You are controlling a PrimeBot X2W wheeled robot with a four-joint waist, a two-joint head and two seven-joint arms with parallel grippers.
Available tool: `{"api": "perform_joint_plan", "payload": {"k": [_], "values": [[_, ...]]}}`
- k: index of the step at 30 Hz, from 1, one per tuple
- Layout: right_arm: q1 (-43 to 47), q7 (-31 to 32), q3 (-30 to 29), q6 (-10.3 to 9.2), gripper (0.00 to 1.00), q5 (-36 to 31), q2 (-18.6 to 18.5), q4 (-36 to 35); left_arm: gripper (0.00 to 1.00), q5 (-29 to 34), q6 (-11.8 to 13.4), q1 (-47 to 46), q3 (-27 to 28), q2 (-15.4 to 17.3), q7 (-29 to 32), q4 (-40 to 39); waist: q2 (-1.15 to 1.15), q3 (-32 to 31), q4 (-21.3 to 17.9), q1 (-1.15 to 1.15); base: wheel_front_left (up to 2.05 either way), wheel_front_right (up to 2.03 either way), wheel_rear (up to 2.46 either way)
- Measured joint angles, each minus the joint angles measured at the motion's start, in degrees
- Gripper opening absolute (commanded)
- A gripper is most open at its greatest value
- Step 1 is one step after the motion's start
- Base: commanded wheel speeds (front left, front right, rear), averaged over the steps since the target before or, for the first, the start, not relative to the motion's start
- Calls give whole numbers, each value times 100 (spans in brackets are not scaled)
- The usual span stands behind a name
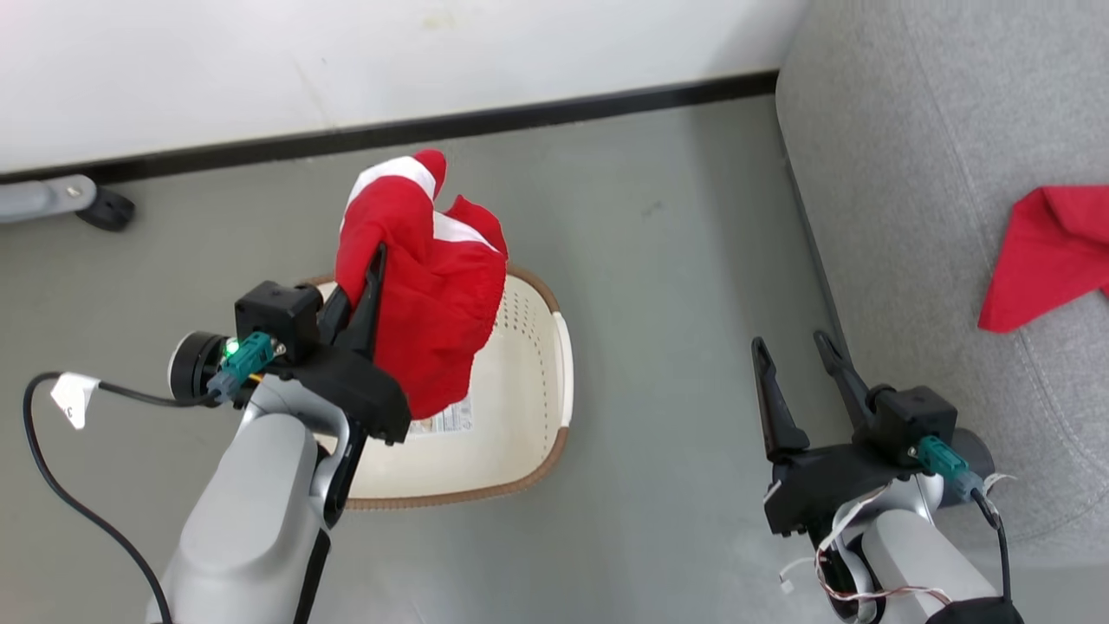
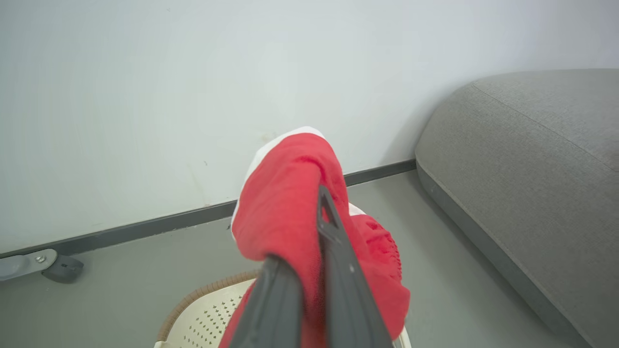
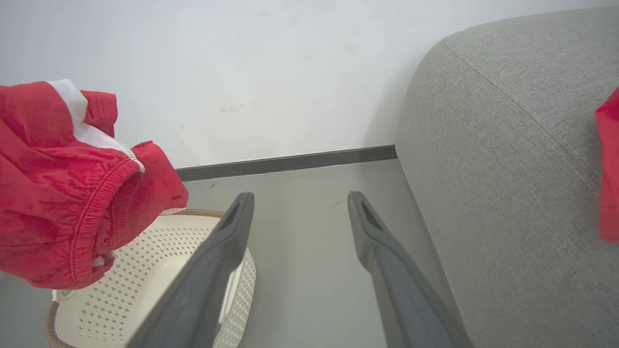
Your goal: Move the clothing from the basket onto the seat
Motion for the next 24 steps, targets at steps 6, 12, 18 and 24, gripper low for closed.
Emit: {"api": "perform_joint_plan", "payload": {"k": [6, 12, 18, 24], "values": [[187, 0, 14, 43, 100, -12, -10, 26, 0, -5, 0, 319, 52, 0, 0, -302, 0, -335, 97, 1, 0, 0, 0], [321, 0, 63, 68, 100, -80, -22, 69, 0, -5, 51, 631, 130, 5, 0, -605, 0, -665, 186, 0, 0, 0, 0], [538, 0, 123, 101, 100, -137, -70, 123, 0, 7, 109, 890, 137, 24, 0, -1006, 0, -1021, 304, 1, 0, 0, 0], [636, 0, 154, 101, 100, -159, -76, 116, 0, 32, 223, 1113, 209, 127, 0, -1429, 0, -1254, 408, 1, 0, 0, 0]]}}
